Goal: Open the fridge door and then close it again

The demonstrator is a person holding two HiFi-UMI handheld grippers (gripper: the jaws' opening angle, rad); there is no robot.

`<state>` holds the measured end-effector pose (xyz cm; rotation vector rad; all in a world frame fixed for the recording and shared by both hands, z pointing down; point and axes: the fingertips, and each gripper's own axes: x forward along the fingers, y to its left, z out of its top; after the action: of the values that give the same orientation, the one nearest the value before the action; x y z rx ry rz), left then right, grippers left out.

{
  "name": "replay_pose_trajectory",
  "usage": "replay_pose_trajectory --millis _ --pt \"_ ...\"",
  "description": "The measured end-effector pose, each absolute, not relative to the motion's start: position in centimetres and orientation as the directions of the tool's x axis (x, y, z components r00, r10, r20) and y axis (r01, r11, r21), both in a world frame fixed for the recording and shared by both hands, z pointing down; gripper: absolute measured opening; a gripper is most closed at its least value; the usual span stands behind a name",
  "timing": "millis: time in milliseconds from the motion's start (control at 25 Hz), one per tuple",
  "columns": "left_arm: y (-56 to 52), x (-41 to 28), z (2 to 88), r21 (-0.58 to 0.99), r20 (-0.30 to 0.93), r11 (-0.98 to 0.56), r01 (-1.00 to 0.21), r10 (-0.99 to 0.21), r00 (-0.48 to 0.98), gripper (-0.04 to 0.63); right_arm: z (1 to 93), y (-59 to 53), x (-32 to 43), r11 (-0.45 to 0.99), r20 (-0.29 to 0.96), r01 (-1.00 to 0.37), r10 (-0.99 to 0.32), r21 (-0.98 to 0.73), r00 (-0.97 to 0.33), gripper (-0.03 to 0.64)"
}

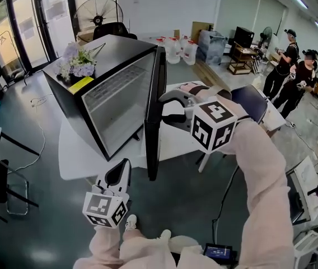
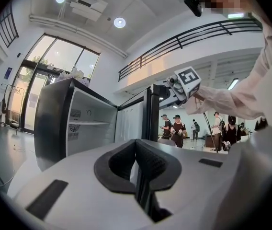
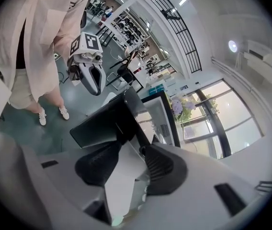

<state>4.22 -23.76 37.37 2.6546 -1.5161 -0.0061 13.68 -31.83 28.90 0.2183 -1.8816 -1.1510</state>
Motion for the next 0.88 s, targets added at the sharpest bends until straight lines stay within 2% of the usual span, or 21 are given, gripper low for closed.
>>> replay_pose_trajectory --millis 560,880 --pt "-22.9 7.7 37.9 0.065 0.055 -0.549 -0.833 -0.832 0.553 0.011 28.9 -31.7 20.0 0.556 0.649 0.354 -0.529 0.752 -0.548 0.170" --pt "-23.7 9.4 37.3 0.053 0.047 -0.560 -0.827 -0.826 0.562 0.011 29.2 -32.6 23.8 0.551 0.675 0.391 -0.563 0.737 -0.477 0.183"
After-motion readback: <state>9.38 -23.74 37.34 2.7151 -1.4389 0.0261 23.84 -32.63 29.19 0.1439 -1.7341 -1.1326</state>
